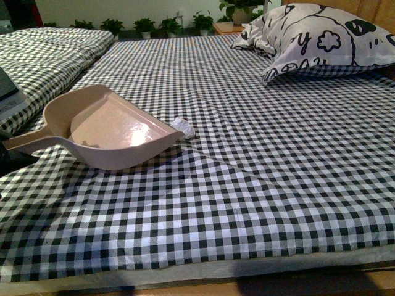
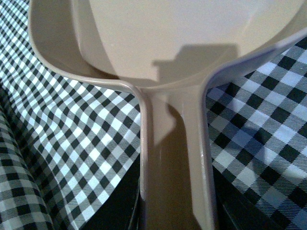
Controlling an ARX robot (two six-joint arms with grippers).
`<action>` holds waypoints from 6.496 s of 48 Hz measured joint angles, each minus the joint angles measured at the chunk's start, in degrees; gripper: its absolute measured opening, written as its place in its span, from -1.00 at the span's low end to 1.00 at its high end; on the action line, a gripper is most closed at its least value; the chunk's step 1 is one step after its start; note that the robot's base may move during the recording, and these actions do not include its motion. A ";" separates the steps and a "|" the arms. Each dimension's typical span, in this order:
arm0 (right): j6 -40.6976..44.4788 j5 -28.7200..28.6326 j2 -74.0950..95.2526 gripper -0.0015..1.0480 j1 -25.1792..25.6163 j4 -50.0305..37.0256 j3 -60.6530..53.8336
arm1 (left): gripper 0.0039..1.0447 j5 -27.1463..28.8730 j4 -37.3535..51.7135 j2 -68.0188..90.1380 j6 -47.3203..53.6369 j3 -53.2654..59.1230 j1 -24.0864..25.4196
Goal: Clean up trash
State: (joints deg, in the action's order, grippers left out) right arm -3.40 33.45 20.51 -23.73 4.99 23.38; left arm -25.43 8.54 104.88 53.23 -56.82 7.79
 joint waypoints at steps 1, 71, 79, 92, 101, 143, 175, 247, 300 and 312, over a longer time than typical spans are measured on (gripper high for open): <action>0.02 0.00 0.00 -0.63 0.00 0.00 0.00 | -0.50 -0.02 -0.11 0.07 0.00 0.00 -0.02; 0.02 0.00 0.00 -0.63 0.00 0.00 0.00 | -0.50 1.03 -25.90 1.75 9.90 -8.79 -0.22; 0.02 0.00 0.00 -0.63 0.00 0.00 0.00 | -0.50 1.81 -26.56 1.75 10.08 -10.73 0.17; 0.02 0.00 0.00 -0.63 0.00 0.00 0.00 | -0.50 1.84 -24.44 1.75 9.94 -10.67 -0.28; 0.02 0.00 0.00 -0.63 0.00 0.00 0.00 | -0.50 1.84 -24.74 1.75 9.70 -10.58 -1.05; 0.02 0.00 0.00 -0.63 0.00 0.00 0.00 | -0.50 2.93 -27.02 1.75 9.97 -10.60 -1.05; -4.61 -25.09 55.30 -0.63 10.84 -7.54 19.08 | -0.50 2.95 -27.04 1.77 9.99 -10.60 -1.03; 17.03 -15.45 108.87 -0.63 4.70 -12.46 60.26 | -0.50 2.95 -27.04 1.77 10.01 -10.60 -1.03; 4.72 -25.62 99.25 -0.63 -3.06 -16.22 43.47 | -0.50 2.95 -27.04 1.77 10.01 -10.60 -1.03; 3.08 -27.32 97.09 -0.63 -3.96 -17.05 39.93 | -0.50 2.95 -27.04 1.77 10.01 -10.60 -1.03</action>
State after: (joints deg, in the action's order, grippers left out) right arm -0.32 6.13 117.60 -27.68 -12.05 63.31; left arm -22.48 -18.50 106.65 63.24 -67.42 6.76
